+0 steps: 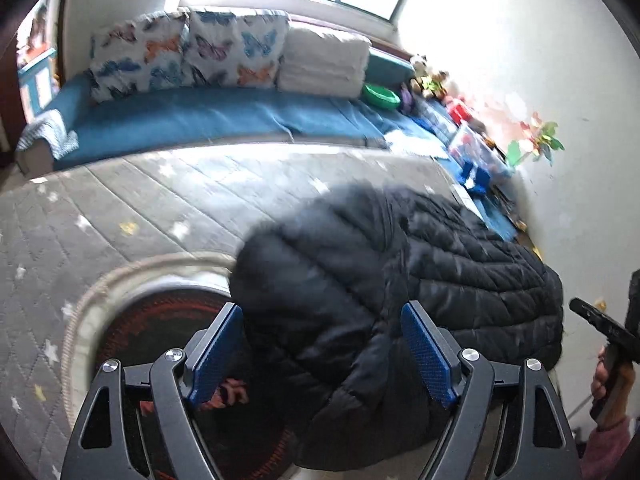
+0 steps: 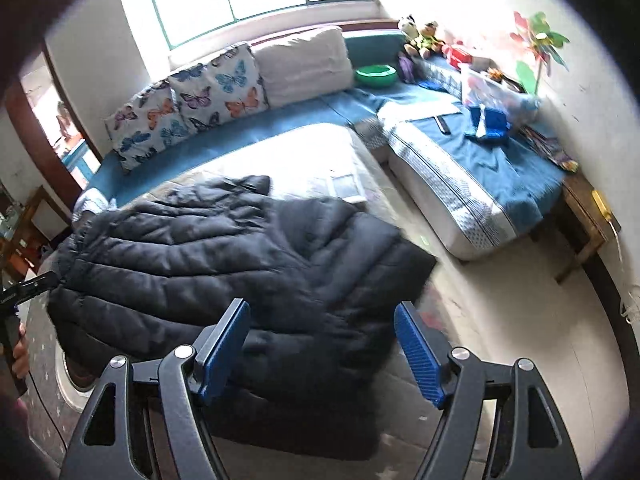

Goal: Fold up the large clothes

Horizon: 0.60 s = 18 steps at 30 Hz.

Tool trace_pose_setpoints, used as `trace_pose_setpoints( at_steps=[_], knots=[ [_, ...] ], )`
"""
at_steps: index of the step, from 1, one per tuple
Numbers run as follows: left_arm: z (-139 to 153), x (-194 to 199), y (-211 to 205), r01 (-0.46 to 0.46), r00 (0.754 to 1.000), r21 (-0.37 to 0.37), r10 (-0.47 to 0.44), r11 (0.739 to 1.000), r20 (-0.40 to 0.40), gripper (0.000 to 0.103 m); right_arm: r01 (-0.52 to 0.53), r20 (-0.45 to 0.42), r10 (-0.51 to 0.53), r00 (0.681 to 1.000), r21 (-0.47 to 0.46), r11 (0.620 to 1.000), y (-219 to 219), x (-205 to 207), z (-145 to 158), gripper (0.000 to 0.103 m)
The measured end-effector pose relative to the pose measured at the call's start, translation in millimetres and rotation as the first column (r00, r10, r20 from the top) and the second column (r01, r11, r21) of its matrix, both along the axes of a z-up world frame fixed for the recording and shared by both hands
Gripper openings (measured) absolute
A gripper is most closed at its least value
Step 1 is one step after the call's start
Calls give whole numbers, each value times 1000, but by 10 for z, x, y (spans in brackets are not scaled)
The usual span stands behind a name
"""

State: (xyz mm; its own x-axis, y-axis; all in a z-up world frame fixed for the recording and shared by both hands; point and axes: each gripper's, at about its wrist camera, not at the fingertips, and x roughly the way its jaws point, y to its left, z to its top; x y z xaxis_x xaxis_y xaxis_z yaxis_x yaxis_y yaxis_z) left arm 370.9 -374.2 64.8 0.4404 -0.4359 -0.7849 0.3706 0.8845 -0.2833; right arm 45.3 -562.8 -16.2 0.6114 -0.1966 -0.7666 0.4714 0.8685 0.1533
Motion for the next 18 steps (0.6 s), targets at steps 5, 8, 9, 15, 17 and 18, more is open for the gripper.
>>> trace_pose_setpoints(
  at_steps=[5, 8, 9, 15, 17, 18],
  knots=[
    [209, -57, 199, -7, 998, -6, 8, 1000, 56, 90, -29, 13, 29, 999, -24, 999, 59, 151, 20, 81],
    [256, -90, 138, 57, 996, -49, -54, 997, 64, 90, -11, 33, 11, 999, -9, 1000, 11, 224, -46, 81],
    [244, -99, 36, 86, 994, -49, -82, 995, 69, 90, -1, 33, 1, 999, -6, 1000, -8, 278, -103, 81],
    [0, -46, -470, 165, 985, 7, -165, 986, 50, 86, 42, 1, -42, 999, -88, 995, -12, 411, -266, 82],
    [-130, -29, -607, 169, 984, 43, -171, 985, 51, 85, 33, -34, -38, 999, -129, 991, 16, 460, -342, 85],
    [-188, -7, -642, 169, 984, 61, -172, 984, 45, 85, 29, -42, -35, 998, -146, 989, 29, 475, -374, 86]
  ],
)
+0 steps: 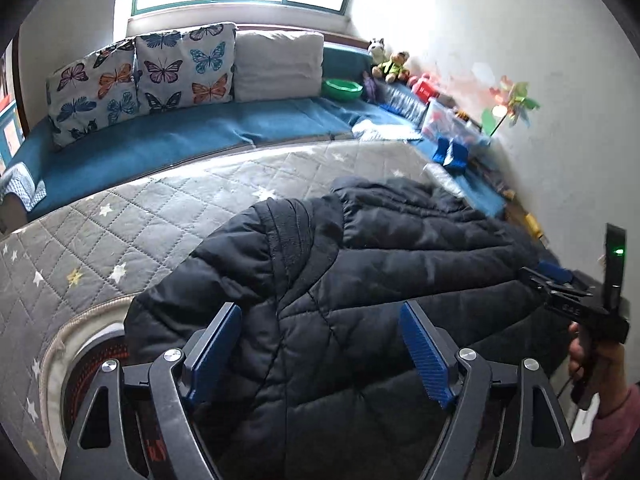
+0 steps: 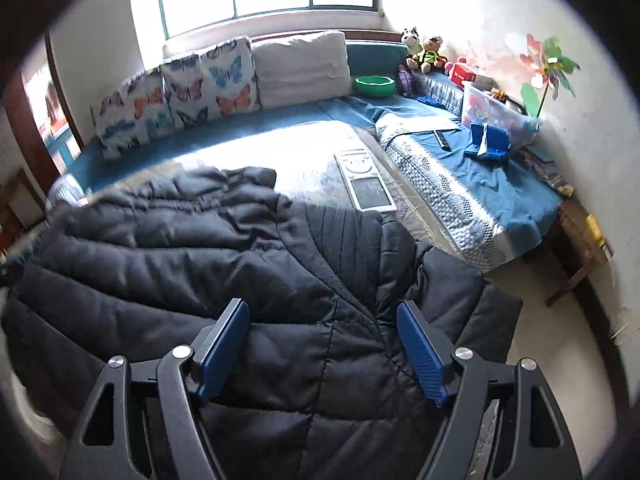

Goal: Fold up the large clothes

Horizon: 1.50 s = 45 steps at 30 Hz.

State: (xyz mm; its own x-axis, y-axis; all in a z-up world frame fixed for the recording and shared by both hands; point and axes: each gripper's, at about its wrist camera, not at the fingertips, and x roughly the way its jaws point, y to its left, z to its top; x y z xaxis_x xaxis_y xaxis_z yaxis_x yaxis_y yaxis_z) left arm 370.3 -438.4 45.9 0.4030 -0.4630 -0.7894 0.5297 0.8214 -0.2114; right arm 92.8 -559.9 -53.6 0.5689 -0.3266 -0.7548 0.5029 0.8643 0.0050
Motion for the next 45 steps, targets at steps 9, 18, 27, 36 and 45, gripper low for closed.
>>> trace_pose_setpoints(
  at_steps=[9, 18, 27, 36, 45],
  knots=[
    [-558, 219, -92, -38, 992, -29, 34, 999, -118, 88, 0, -32, -1, 999, -19, 1000, -17, 54, -173, 89],
    [-336, -81, -111, -7, 1000, 70, 6, 998, 12, 88, 19, -5, -20, 1000, -124, 992, 198, -107, -38, 90],
    [41, -622, -33, 23, 994, 42, -27, 999, 109, 88, 24, 20, -23, 1000, -93, 995, 346, -327, 160, 90],
    [345, -1227, 227, 30, 977, 74, -45, 997, 210, 97, 12, 20, -9, 1000, -161, 987, 746, -560, 306, 90],
    [559, -1760, 757, 3, 972, 62, -18, 998, 235, 98, -6, 47, 15, 999, -196, 981, 1267, -743, 496, 91]
  ],
)
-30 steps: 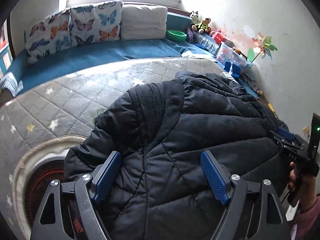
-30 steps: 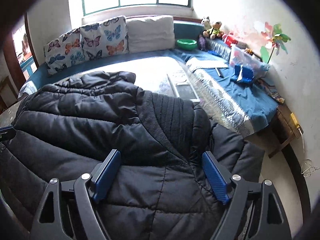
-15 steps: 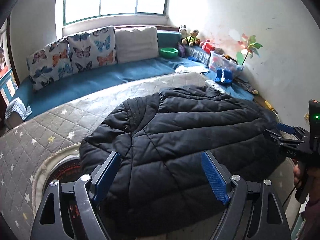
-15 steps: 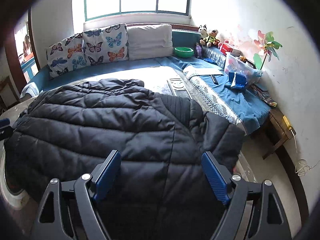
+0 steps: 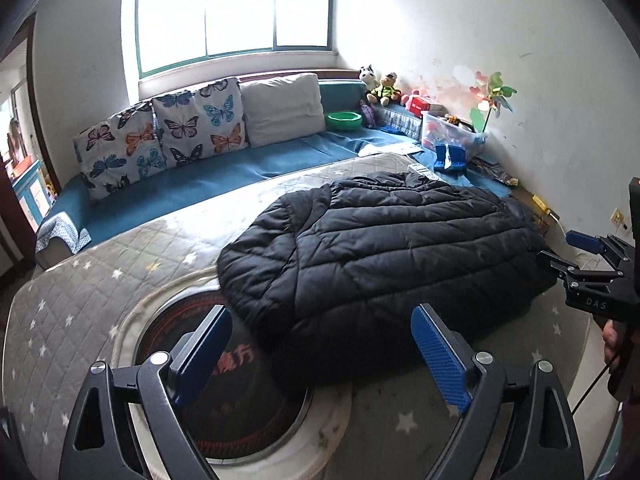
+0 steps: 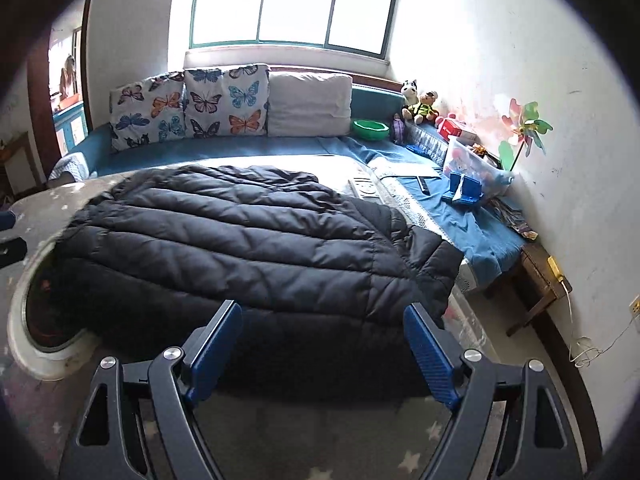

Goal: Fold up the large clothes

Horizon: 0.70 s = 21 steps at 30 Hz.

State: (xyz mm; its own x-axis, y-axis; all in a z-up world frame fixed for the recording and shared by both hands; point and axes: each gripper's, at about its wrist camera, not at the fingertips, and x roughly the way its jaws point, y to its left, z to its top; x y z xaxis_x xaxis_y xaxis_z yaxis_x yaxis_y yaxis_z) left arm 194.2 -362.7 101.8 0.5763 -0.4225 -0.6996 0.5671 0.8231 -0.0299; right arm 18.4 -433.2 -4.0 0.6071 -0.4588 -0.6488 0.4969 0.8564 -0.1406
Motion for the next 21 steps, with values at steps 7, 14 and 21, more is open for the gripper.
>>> trace_pose_setpoints(
  at_steps=[7, 14, 21],
  knots=[
    [74, -393, 469, -26, 1000, -7, 26, 1000, -6, 97, -14, 14, 14, 1000, 11, 1000, 351, -134, 26, 91],
    [99, -711, 837, -69, 998, -3, 69, 998, 6, 98, -15, 9, 15, 1000, -16, 1000, 684, -253, 22, 91],
    [48, -974, 1093, -92, 996, -1, 92, 996, 7, 98, -11, 29, 11, 1000, 15, 1000, 865, -370, -4, 91]
  ],
)
